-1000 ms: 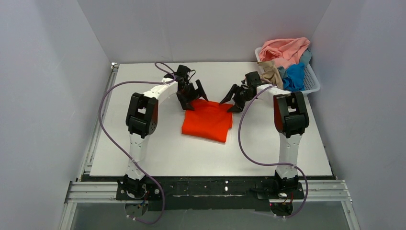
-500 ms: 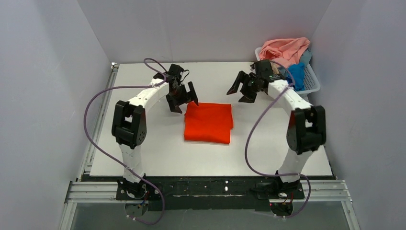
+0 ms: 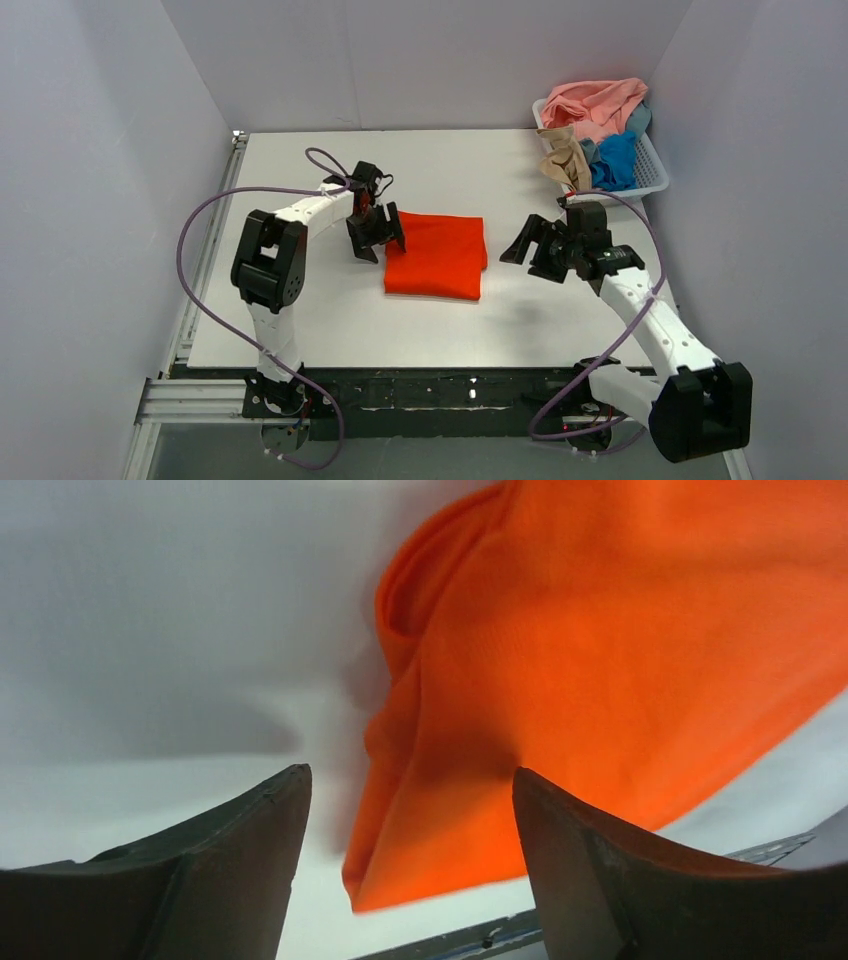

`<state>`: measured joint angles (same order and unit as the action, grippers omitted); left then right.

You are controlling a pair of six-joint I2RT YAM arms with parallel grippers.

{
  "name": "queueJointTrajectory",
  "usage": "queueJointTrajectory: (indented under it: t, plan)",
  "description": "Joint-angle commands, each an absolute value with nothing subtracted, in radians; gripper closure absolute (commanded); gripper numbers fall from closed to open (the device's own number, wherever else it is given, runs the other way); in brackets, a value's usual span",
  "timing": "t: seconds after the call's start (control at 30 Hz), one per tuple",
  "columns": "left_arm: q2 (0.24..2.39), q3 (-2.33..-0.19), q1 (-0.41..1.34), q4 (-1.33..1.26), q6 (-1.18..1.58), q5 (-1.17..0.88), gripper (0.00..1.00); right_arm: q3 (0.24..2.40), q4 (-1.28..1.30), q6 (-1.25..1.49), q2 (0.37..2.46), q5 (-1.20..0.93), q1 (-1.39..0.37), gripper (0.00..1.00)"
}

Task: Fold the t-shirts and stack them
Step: Put the neatly folded tshirt into the corner of the board with the left arm

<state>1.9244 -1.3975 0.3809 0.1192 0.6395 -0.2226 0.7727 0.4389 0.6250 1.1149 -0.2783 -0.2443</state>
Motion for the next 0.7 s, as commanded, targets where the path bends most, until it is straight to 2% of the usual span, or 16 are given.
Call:
queueJointTrajectory:
  t: [0.0, 0.13, 0.23, 0.27, 0.43, 0.67]
  plan:
    - [2.013, -1.408, 0.385, 0.169, 0.646, -0.278, 0.34, 0.770, 0.501, 0.563, 0.970, -0.170, -0.242, 0.11]
    - [2.065, -1.418, 0.406, 0.164, 0.650, -0.254, 0.59, 0.747, 0.527, 0.558, 0.908, -0.110, -0.241, 0.10]
    - [2.105, -1.454, 0.413, 0.206, 0.651, -0.214, 0.87, 0.736, 0.510, 0.563, 0.894, -0.096, -0.239, 0.10]
    - [2.118, -1.475, 0.413, 0.235, 0.650, -0.189, 1.00, 0.738, 0.505, 0.563, 0.896, -0.095, -0.239, 0.10]
    - [2.130, -1.592, 0.395, 0.411, 0.593, 0.036, 1.00, 0.761, 0.493, 0.552, 0.923, -0.079, -0.237, 0.10]
    - [2.135, -1.746, 0.251, 0.514, 0.458, 0.165, 1.00, 0.858, 0.549, 0.512, 1.017, -0.038, -0.233, 0.10]
